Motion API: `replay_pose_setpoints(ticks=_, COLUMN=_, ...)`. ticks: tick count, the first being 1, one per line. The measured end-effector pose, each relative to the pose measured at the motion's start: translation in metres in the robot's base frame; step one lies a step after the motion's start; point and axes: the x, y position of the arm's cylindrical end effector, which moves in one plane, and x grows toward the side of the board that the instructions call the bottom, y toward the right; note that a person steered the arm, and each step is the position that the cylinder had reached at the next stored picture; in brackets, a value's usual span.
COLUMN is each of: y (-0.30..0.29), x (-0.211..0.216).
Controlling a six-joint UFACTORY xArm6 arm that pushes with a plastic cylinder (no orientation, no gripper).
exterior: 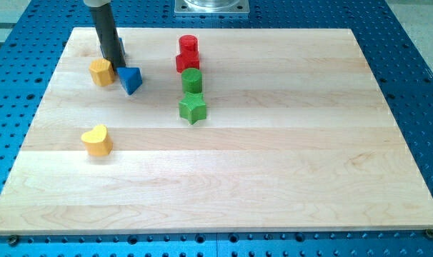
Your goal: Move the triangle to the top of the heart
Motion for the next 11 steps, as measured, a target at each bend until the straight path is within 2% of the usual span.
replay_pose_setpoints(ticks=1, y=0.048, x=0.002)
replay_pose_setpoints(ticks=4, y=0.027, x=0.053)
replay_pose_setpoints(ticks=5, y=0.015, x=0.059)
replay_pose_setpoints(ticks=6, y=0.027, x=0.072)
replay_pose_setpoints(ticks=7, y=0.067, x=0.076)
replay_pose_setpoints(ticks=9, y=0.006, x=0.081)
replay_pose_setpoints(ticks=11, y=0.052, x=0.106)
